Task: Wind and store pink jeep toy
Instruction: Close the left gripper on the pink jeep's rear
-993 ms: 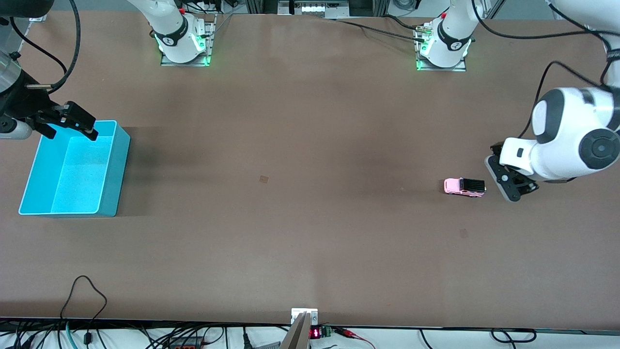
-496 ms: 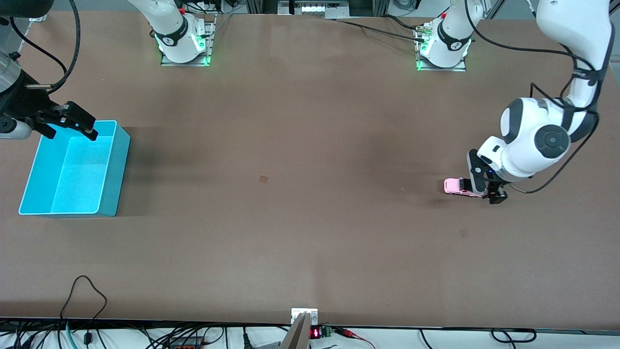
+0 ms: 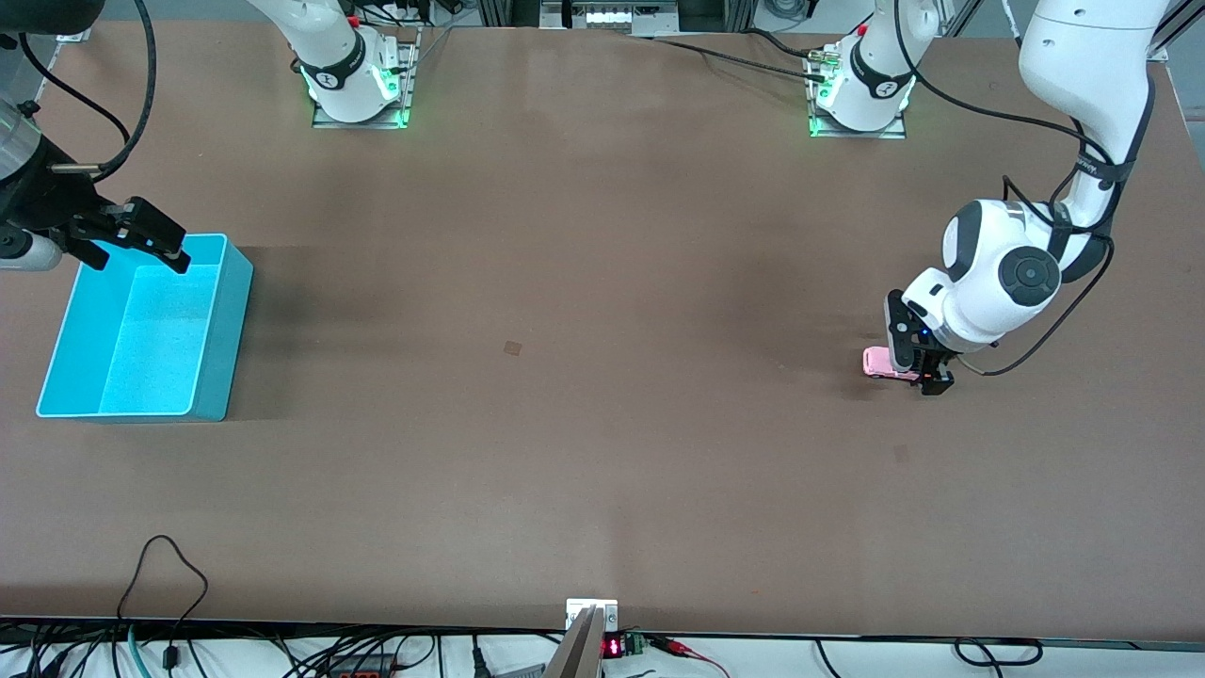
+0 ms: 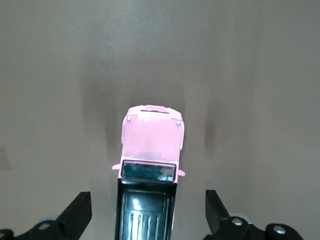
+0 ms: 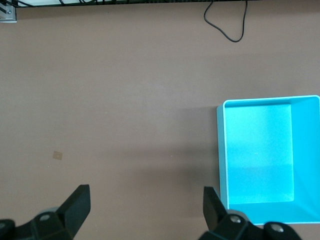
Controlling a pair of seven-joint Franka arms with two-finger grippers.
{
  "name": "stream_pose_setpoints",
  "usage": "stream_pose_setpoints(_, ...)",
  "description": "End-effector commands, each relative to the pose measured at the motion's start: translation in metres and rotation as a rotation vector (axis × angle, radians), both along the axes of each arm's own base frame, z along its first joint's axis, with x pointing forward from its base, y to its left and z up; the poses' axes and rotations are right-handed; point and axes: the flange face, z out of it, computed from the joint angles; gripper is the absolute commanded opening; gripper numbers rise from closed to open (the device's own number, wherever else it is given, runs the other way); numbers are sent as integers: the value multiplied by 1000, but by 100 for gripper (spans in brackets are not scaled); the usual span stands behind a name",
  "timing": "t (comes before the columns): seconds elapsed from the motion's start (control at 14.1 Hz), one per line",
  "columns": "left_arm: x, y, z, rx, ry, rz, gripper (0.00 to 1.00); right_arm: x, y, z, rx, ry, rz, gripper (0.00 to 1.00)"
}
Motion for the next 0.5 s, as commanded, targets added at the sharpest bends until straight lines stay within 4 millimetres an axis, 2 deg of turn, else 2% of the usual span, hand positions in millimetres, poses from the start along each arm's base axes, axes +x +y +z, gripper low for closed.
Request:
stream_pose_setpoints(0.0,2,-1,-4,9,-7,-40,77,3,-3,4,-8,-8,6,100)
stream_pose_setpoints(0.07,2,-1,-5,9,-4,-66,51,3,-3,4,-8,-8,6,100)
stream_pose_setpoints(0.21,4,-1,-3,9,-8,-95,26,3,-3,4,-8,-8,6,100)
stream_pose_setpoints(0.35,6,-1,-1,10,-11,-94,17,3,-3,4,-8,-8,6,100)
stream_pose_setpoints(0.43,5,-1,-1,9,-8,-89,17,3,-3,4,-8,-8,6,100)
